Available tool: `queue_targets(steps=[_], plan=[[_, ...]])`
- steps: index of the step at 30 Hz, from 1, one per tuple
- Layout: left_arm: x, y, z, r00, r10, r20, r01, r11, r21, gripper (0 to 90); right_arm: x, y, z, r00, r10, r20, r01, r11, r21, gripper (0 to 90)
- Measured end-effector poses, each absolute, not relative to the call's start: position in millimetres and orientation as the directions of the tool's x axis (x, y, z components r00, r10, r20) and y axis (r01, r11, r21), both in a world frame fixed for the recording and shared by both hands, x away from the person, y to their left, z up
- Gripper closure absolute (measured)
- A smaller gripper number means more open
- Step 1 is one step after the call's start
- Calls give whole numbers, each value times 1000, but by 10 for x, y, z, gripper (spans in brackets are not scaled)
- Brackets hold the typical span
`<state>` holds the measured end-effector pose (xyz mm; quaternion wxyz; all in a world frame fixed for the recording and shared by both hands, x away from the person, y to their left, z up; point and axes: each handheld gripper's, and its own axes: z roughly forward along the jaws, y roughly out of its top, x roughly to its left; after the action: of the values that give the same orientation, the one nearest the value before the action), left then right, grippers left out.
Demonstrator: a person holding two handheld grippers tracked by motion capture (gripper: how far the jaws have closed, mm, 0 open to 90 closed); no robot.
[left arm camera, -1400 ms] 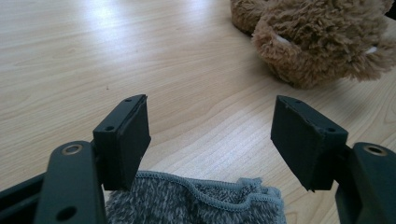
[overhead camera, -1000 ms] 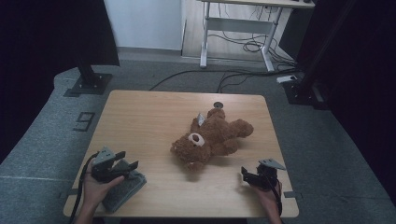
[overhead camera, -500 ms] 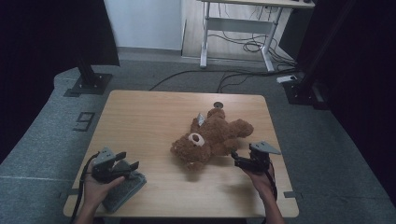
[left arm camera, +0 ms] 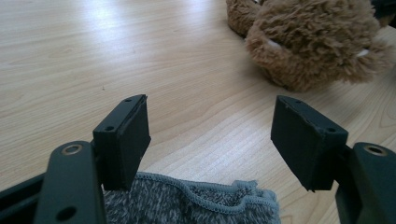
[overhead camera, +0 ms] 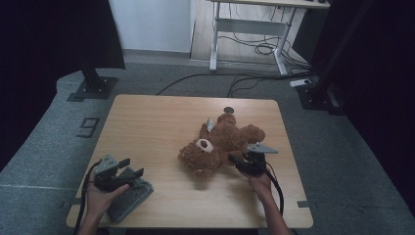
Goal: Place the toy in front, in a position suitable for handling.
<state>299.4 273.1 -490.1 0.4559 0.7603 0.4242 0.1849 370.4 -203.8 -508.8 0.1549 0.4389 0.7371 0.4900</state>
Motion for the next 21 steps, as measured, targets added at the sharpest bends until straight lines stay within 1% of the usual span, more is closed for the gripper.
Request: queue_targets(steps=[1, 5, 7, 8, 9, 12, 20, 21], plan=[[2994, 2734, -4899, 571, 814, -107, 476, -223, 851, 282, 3665, -1960, -5109, -591, 777, 215, 490, 134, 862, 681], [2992, 2734, -4898, 572, 813, -107, 476, -223, 850, 282, 3610, -1847, -5140, -611, 764, 210, 477, 143, 867, 695], [2991, 2733, -4897, 573, 812, -109, 477, -222, 851, 282, 3558, -1746, -5171, -635, 744, 210, 466, 152, 872, 702], [2991, 2733, -4898, 573, 812, -108, 476, -223, 850, 282, 3514, -1659, -5191, -662, 720, 209, 456, 165, 875, 702], [2992, 2734, -4898, 573, 812, -108, 477, -224, 850, 282, 3514, -1659, -5191, -662, 720, 209, 456, 165, 875, 702], [2993, 2737, -4897, 573, 813, -108, 477, -223, 850, 282, 3437, -1494, -5225, -701, 677, 225, 451, 177, 875, 700], [2995, 2750, -4897, 571, 814, -109, 478, -222, 850, 282, 3315, -1298, -5246, -738, 638, 221, 435, 199, 878, 693], [2996, 2753, -4898, 572, 813, -112, 479, -220, 850, 282, 3302, -1255, -5255, -747, 631, 209, 428, 215, 878, 690]])
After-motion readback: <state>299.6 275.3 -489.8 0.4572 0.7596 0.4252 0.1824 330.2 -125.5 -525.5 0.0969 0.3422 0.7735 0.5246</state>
